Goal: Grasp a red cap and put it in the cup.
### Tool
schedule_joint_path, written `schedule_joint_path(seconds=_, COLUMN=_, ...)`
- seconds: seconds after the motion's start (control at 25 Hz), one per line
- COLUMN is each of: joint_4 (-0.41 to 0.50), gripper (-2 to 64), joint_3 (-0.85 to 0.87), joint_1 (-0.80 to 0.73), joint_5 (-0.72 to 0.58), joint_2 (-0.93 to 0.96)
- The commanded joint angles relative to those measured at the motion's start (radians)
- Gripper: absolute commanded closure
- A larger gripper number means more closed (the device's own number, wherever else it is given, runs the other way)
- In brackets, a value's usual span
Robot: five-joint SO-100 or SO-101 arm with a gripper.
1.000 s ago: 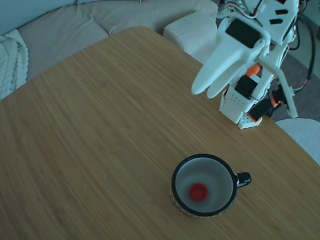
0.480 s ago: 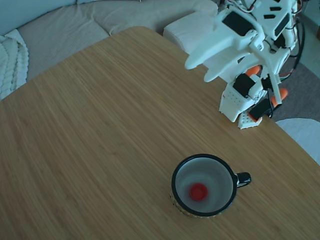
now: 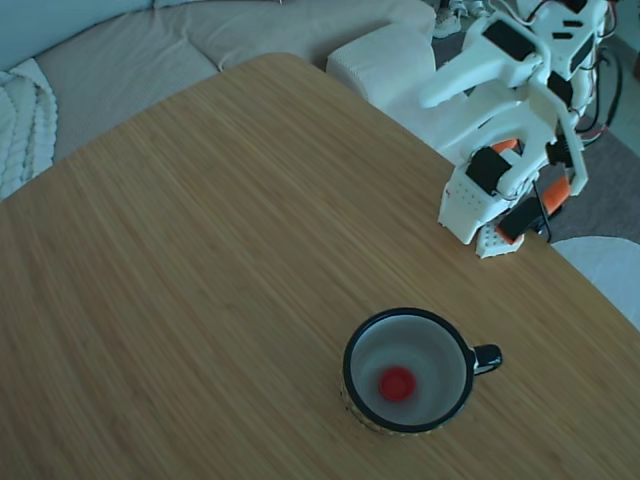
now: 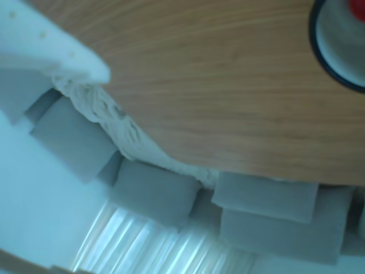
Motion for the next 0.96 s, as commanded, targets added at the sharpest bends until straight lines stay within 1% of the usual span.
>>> schedule_joint_path(seconds=0.0, joint_4=-0.003, gripper=17.4, joint_3=0.014, joint_1=0.006, joint_5=0.006, joint_2=0.031)
schedule_joint_path(seconds=0.08, joint_4=-0.003, gripper=17.4, joint_3=0.032, joint_1=0.023, joint_5=0.008, joint_2=0.06)
schedule_joint_path(seconds=0.24, joint_4=-0.011, gripper=17.4, joint_3=0.06, joint_1=0.115, joint_5=0.006, joint_2=0.117)
schedule_joint_path(seconds=0.44, joint_4=-0.005, gripper=17.4, joint_3=0.074, joint_1=0.118, joint_5=0.006, joint_2=0.152)
schedule_joint_path(seconds=0.92, joint_4=-0.006, gripper=17.4, joint_3=0.087, joint_1=0.118, joint_5=0.006, joint_2=0.152)
